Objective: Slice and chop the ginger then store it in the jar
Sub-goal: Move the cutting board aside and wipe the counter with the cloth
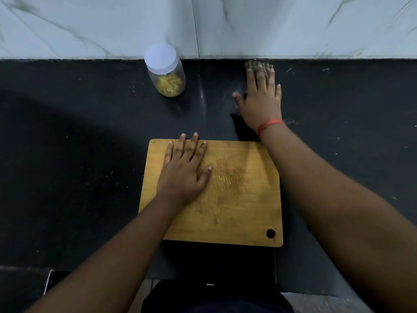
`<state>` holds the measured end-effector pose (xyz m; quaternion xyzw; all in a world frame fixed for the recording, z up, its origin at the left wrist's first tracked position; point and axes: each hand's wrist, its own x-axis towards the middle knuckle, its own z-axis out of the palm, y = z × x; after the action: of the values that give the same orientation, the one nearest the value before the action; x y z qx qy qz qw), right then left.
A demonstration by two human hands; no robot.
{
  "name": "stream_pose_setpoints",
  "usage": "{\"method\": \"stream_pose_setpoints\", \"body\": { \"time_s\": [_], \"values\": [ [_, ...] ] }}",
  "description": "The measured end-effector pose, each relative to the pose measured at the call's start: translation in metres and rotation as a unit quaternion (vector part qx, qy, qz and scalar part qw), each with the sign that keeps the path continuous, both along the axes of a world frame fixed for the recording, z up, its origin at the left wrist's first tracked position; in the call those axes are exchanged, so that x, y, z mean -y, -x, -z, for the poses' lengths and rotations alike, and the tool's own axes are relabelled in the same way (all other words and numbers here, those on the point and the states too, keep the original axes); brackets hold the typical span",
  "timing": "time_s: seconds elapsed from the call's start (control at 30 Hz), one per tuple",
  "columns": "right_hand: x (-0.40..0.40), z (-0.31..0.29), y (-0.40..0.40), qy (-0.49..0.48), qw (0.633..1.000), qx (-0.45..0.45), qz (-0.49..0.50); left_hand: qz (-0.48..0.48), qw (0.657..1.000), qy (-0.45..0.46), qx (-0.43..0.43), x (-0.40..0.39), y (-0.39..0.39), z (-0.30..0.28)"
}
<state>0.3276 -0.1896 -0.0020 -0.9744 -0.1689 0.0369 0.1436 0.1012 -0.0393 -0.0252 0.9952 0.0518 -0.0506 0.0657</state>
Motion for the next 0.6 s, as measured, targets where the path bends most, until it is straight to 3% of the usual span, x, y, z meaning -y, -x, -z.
{"method": "stream_pose_setpoints", "body": {
  "time_s": [0.3, 0.6],
  "values": [
    [0.069, 0.008, 0.199, -0.003, 1.000, -0.015, -0.027, 0.005, 1.000, 0.002, 0.013, 0.002, 0.004, -0.001],
    [0.095, 0.007, 0.235, 0.070, 0.993, -0.035, 0.092, -0.137, 0.981, 0.127, 0.052, -0.014, 0.060, -0.012]
  ]
}}
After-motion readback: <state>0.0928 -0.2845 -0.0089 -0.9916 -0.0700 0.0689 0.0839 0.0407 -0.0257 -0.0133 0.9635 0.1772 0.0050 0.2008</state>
